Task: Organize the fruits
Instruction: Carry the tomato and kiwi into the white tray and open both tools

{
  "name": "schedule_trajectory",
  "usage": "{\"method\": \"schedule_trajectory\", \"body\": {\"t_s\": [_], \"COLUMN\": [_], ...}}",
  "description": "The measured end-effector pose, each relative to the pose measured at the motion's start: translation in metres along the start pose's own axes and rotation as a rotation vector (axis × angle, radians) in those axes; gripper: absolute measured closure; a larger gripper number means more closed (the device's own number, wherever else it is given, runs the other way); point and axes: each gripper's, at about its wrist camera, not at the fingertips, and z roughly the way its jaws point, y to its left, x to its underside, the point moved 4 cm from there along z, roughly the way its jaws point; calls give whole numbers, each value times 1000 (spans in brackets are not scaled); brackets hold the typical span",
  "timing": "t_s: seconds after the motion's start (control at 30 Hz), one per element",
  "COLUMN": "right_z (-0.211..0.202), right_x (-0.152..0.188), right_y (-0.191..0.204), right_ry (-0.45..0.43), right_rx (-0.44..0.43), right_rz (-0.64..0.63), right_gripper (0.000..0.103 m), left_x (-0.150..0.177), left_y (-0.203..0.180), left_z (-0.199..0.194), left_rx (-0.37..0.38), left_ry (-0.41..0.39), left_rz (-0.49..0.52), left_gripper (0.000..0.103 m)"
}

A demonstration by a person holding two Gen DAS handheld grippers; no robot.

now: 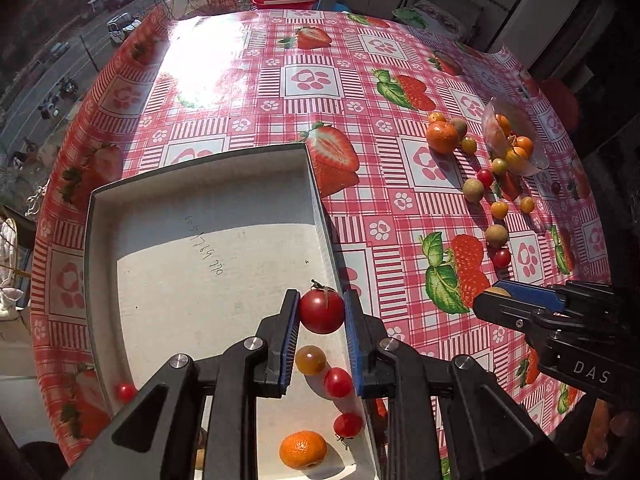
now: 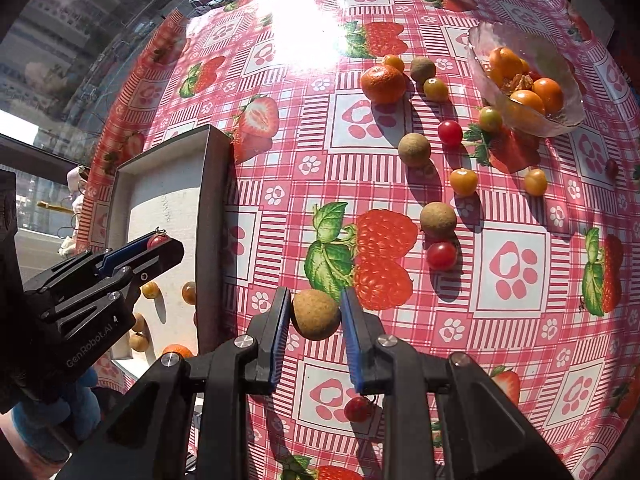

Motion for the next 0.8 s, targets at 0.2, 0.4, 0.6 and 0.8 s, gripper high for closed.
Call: {"method": "schedule_trajectory", "body": {"t_s": [0.2,0.4,0.6,0.8], "right_z": [13,34,61,81], "right_x": [-8,-15,-18,-18], "right_y": [47,94,122,133], "right_ry": [15,39,79,109], "right_rx": [-29,-58,-52,-18], "right_rz": [-66,-122,-148,-175], "right_gripper": [76,76,76,76], "left_x": [12,22,28,31], "left_y": [48,89,110,117], "left_z": [-4,2,15,23], "left_rx": [-50,-93,-116,-114], "left_ry": [0,23,49,65], "left_rz": [-52,-95,-96,-99], "left_gripper": [80,80,80,80]}}
